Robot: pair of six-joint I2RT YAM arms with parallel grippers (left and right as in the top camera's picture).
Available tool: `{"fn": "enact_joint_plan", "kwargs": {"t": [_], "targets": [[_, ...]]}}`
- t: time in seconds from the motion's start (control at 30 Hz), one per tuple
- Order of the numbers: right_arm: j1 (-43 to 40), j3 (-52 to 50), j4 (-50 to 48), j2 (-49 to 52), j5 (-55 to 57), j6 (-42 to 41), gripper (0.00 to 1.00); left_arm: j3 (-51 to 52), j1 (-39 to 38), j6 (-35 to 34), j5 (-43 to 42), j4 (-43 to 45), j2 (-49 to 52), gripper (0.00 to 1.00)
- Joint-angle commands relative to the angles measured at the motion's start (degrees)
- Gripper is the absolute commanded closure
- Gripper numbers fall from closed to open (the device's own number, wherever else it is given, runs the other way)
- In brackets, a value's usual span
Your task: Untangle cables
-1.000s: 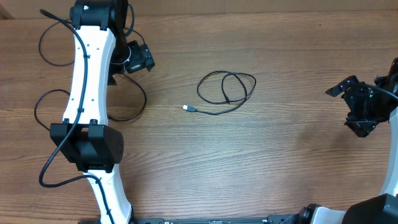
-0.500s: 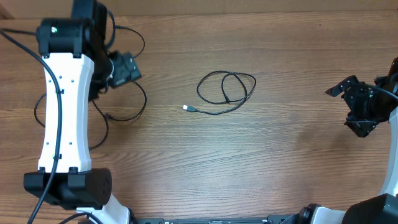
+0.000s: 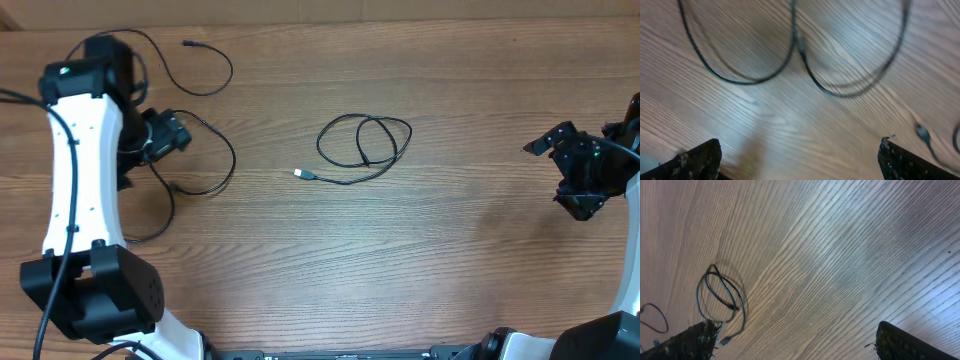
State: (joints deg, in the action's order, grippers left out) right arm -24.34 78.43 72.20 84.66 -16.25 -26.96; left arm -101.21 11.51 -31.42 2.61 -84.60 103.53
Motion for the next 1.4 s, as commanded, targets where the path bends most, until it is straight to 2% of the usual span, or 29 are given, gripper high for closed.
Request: {"fn": "enact_joint_plan", "kwargs": {"t": [0.0,0.17,0.53,0.63,0.73,0.83,1.07,1.2,1.37], "targets": [[-0.1,1.0,-0.1,-0.4,0.2,0.2,0.0,2.6,4.3,-0.5,1.7,2.5,0.0,0.0],[-0.1,1.0,-0.1,-0.4,0.2,0.3,0.0,8.9,9.4,-2.0,-2.6,5.0,0.0,0.0],[-0.1,1.0,-0.1,-0.4,0.2,0.3,0.0,21.9,11.3,-0.1,-2.1,18.2,0.0,0.0],[-0.1,1.0,-0.1,-0.4,0.2,0.3,0.0,23.5,11.9,-0.6,2.2,21.5,0.0,0.0],[-0.1,1.0,-0.1,-0.4,0.2,0.3,0.0,23.7,13.3,-3.8,7.1,22.3,0.0,0.0],[-0.1,1.0,-0.1,-0.4,0.2,0.3,0.0,23.8,15.6,-6.3,6.8,22.6,0.0,0.0],[-0.1,1.0,-0.1,-0.4,0.2,0.3,0.0,27.7,19.8,-6.3,6.4,23.6,0.0,0.01],[-0.1,1.0,-0.1,-0.4,0.2,0.2,0.0,31.2,20.0,-6.3,4.7,27.3,0.0,0.11],[-0.1,1.0,-0.1,-0.4,0.2,0.3,0.0,34.5,20.0,-6.3,1.5,31.2,0.0,0.15]]}}
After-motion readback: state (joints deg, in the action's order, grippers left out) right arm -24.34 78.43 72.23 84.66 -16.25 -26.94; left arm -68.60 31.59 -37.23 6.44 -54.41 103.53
